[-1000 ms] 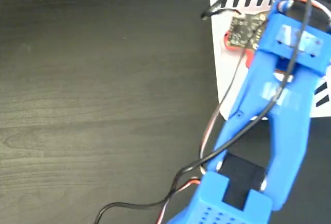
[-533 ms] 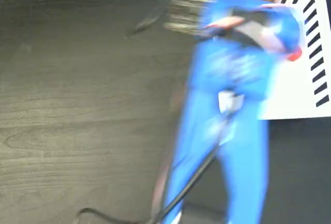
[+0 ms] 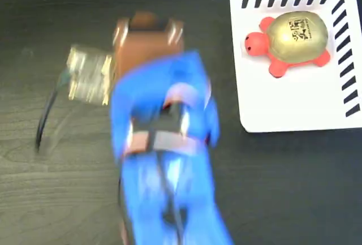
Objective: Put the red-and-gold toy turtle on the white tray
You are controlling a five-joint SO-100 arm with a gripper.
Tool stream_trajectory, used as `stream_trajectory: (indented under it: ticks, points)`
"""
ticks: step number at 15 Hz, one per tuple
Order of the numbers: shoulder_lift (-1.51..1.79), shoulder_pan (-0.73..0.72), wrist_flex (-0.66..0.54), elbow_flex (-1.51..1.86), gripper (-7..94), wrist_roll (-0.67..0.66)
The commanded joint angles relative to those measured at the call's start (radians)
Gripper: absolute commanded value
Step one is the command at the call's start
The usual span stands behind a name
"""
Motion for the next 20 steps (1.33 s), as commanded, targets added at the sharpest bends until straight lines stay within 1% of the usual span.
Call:
stream_trajectory:
  ticks: [1, 2, 6, 10, 12, 15, 20]
  points:
    - [0.273, -0.020, -0.057, 0.242, 0, -0.025]
    - [0.341, -0.021, -0.025, 0.305, 0, -0.034]
    - [0.577, 0.003, 0.169, 0.463, 0, -0.051]
    - [0.819, -0.020, 0.362, 0.594, 0, -0.064]
    - [0.894, -0.018, 0.442, 0.620, 0, -0.043]
    - [1.025, 0.008, 0.497, 0.643, 0, -0.051]
    - [1.026, 0.012, 0.497, 0.644, 0, -0.048]
